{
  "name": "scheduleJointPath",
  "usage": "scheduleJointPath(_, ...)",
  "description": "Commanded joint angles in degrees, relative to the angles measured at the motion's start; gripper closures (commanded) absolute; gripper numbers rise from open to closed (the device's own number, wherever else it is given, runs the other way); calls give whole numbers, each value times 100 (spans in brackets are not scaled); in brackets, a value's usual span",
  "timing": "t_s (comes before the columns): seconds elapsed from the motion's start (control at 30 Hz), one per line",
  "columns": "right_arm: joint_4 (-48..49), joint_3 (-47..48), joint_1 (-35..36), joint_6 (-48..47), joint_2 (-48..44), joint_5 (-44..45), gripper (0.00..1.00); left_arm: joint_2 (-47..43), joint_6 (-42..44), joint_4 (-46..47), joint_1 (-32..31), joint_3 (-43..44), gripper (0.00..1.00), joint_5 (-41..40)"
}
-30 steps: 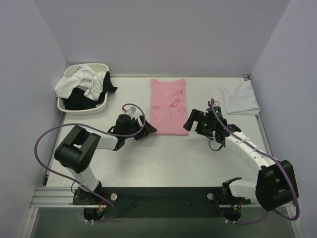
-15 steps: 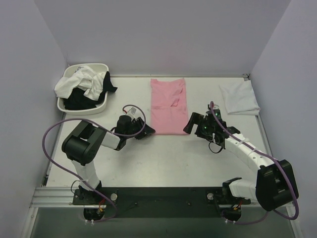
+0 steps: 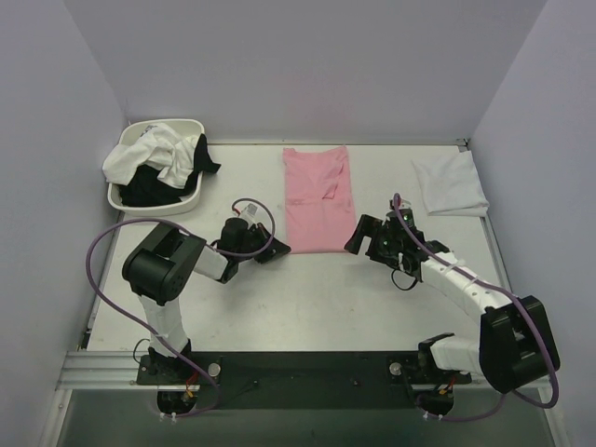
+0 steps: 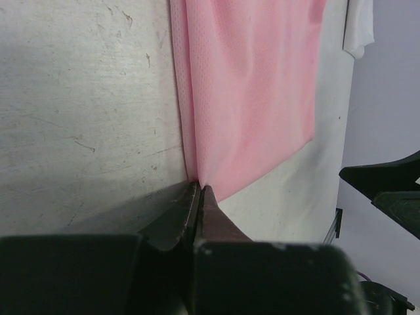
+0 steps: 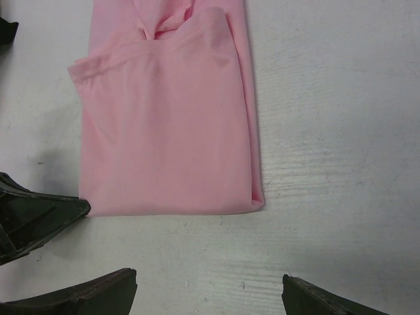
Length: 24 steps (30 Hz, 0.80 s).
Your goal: Fold and stack the t-shirts
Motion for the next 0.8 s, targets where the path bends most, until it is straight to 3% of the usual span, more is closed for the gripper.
scheduleJointPath(0.0,437,-124,-63,181,242,-47,7,-117,241,-562,14,-312,100,-201)
scheduleJointPath(0.17,868,-230,-116,357,760,-144,12,-319,259,-580,14,-444,100,-166)
scheduleJointPath(0.37,1360,-222,-160,515,1358,-355,35,-390,198,-439,14,-646,100,-219)
scheduleJointPath(0.77,1624,-107,-169,621,2018,-495,59,-267,180,-316,14,-734,100,-157)
